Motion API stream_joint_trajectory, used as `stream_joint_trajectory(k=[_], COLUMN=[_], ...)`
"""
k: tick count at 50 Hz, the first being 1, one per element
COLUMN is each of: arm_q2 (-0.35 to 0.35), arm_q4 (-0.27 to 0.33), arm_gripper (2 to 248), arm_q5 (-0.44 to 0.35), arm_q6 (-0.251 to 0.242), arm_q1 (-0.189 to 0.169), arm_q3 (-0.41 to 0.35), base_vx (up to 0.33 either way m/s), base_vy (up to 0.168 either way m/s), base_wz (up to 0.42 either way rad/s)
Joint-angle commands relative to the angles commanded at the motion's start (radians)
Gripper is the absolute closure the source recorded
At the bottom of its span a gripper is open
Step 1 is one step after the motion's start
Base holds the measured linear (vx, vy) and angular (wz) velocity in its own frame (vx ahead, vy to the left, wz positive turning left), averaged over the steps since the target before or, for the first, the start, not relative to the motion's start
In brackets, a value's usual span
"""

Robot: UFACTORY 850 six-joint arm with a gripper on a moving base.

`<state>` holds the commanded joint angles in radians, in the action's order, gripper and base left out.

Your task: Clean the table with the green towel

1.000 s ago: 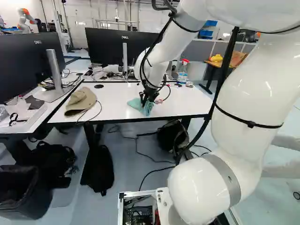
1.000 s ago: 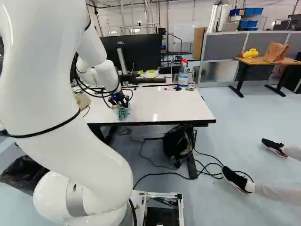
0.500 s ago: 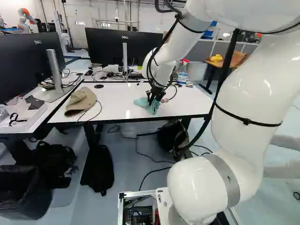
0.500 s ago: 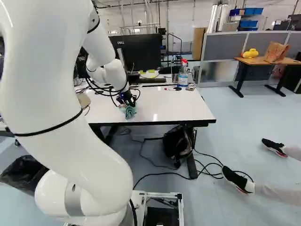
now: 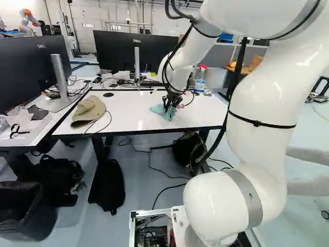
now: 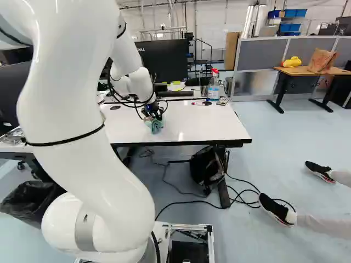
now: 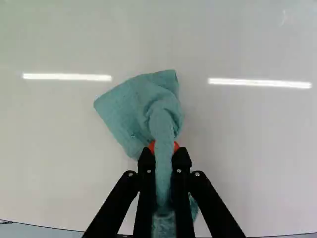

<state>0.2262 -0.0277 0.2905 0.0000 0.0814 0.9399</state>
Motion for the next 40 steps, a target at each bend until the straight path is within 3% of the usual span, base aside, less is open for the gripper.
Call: stream_joint_trajectory(k=[40], arm_q2=[0.059], arm_q4=[0.0], arm_gripper=[208], arm_q5=[0.0], arm_q6=[0.0], arm_q1=[0.126], arm_q3=[0.071], base_vx=[0.0], base_vy=[0.0], base_wz=[0.0])
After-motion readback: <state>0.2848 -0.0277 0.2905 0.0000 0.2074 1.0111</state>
